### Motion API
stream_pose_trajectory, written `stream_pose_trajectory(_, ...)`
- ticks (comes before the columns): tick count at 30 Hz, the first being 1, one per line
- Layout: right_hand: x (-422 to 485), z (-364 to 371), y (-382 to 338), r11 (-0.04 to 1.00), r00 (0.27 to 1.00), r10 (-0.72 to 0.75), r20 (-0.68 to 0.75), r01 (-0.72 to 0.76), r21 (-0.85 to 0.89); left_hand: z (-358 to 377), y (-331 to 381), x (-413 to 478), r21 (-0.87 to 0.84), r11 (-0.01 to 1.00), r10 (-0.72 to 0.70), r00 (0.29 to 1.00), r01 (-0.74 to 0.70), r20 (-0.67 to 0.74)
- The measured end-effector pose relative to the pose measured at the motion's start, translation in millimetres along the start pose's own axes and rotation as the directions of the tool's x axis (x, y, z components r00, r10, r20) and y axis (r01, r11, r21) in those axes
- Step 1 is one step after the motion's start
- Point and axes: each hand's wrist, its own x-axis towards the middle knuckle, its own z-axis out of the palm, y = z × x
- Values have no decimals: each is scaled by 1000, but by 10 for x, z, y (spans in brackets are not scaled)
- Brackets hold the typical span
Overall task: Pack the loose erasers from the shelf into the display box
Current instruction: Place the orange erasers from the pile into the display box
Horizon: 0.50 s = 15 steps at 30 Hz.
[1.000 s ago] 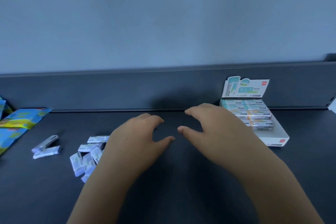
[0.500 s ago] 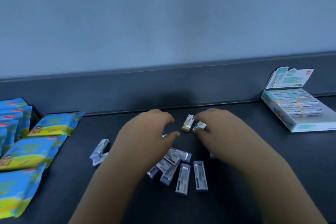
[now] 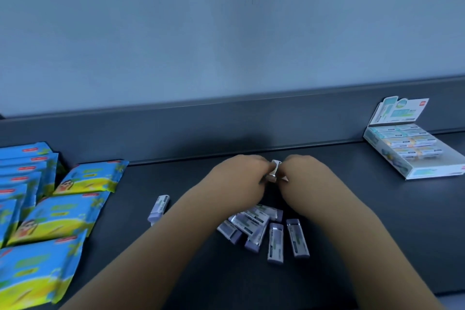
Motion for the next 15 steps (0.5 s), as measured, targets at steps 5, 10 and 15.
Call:
stream_pose_trajectory(5,45,4,2,997,997,47,-64,-43,56,39,-57,2,64,998,-25,999,23,26)
stream_pose_trajectory(10,106,18,-19,998,997,15,-71,-11,54,-16,-131,-33,160,978,-117,989,131,-90)
stream_pose_trajectory(15,128,25,16,996,998,-44,-36,47,78,-9,-170,-41,148,959,-217,962,242,-164)
